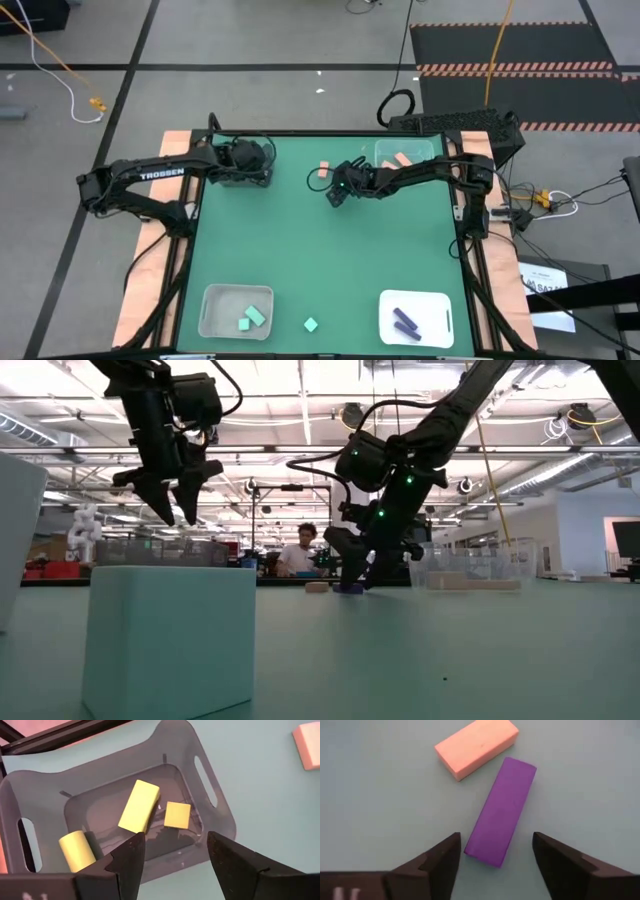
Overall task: Sort & place blocks by color
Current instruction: Put the violet block into the white bin
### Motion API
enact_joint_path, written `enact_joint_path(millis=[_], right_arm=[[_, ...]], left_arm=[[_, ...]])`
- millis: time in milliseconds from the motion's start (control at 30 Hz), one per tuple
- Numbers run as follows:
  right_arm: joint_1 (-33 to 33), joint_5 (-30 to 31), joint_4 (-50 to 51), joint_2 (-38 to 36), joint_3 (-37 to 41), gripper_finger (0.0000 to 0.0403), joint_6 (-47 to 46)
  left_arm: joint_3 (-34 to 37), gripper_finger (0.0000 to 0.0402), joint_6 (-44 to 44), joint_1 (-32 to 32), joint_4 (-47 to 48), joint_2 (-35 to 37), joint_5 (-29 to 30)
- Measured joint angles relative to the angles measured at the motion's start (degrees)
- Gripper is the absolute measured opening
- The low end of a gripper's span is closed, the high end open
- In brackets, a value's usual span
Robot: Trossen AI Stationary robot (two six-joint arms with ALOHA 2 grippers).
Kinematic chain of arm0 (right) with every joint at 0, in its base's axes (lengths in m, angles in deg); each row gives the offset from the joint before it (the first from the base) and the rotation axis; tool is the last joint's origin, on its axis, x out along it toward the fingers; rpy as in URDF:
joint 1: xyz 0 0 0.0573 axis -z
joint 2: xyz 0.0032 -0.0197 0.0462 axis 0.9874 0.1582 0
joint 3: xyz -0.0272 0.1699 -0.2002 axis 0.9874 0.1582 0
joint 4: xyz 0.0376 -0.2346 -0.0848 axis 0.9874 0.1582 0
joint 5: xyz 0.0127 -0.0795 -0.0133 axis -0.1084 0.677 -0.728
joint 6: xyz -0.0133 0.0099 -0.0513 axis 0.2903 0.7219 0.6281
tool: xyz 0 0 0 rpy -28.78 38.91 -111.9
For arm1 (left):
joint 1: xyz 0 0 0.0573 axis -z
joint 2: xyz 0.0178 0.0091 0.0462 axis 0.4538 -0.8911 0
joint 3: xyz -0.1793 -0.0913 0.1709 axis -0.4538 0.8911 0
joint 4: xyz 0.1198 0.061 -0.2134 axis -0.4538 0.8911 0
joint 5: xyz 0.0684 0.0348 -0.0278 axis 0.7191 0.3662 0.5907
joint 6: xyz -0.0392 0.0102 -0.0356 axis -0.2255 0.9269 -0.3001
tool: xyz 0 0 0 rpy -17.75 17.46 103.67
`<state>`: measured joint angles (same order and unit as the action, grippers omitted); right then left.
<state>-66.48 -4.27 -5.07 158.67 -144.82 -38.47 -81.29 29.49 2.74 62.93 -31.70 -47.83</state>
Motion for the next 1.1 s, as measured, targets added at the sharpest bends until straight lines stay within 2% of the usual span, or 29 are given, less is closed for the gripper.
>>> enact_joint_path(millis=[367, 567, 800, 1100], right_arm=[[0.09, -1.72, -0.33, 5.71, -0.22, 0.0093, 0.2], [0.12, -2.69, -0.08, 4.06, -0.15, 0.0092, 0.64], [-0.3, -4.08, 1.66, -4.44, 0.44, 0.0092, 3.33], [-5.88, 4.61, -1.0, -18.69, 0.18, 0.0092, 13.2]], left_arm=[[0.0, 0.0214, -0.47, 1.75, 0.04, 0.0, 0.02], [0.0, 0.0214, -0.63, 3.09, 0.07, 0.0, 0.02], [0.0, 0.0214, -1.62, 5.67, 0.01, 0.0, 0.05], [0.0, 0.0214, -2.54, 13.29, -6.87, -0.02, 2.29]])
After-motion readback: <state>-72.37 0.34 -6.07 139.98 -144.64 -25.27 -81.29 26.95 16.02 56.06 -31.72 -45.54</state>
